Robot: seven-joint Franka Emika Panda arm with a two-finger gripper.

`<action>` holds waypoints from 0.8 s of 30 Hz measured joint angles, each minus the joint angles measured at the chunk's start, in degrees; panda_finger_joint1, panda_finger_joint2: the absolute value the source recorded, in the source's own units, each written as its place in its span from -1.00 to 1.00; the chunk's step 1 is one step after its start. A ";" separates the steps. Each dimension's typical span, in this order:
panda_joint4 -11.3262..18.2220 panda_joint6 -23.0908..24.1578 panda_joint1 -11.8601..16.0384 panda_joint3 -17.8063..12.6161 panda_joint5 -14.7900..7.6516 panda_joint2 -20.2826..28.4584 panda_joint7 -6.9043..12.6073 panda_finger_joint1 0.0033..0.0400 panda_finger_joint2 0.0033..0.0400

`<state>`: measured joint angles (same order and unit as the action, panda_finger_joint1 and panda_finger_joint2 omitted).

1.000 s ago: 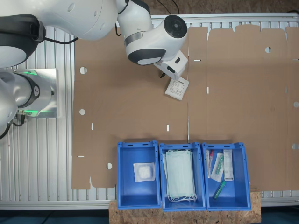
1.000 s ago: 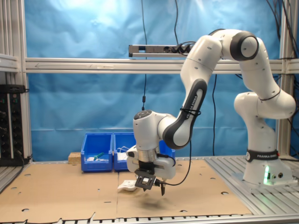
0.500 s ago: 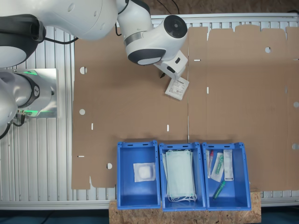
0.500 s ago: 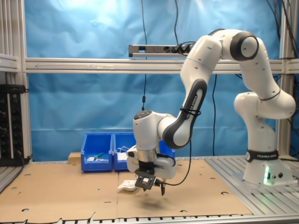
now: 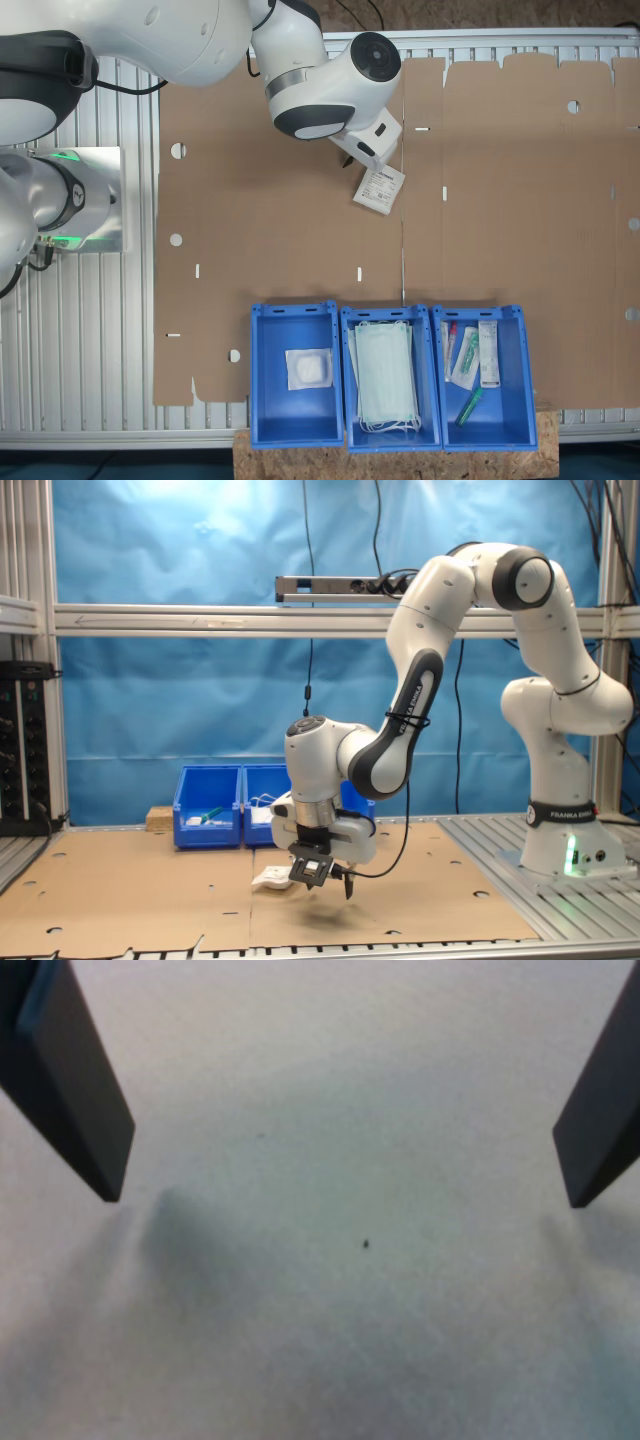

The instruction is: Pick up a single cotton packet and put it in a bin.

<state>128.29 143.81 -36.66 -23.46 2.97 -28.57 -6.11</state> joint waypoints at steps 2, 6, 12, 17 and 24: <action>0.00 0.00 0.00 0.00 0.00 0.00 0.00 1.00 1.00; 0.00 0.00 0.00 0.00 0.00 0.00 0.00 1.00 1.00; 0.00 0.00 0.00 0.00 0.00 0.02 0.00 1.00 1.00; 0.01 0.00 0.00 0.00 0.00 0.59 0.00 1.00 1.00; 0.13 -0.01 0.00 0.00 0.00 3.59 0.00 1.00 1.00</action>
<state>128.42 143.79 -36.66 -23.46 2.97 -24.98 -6.11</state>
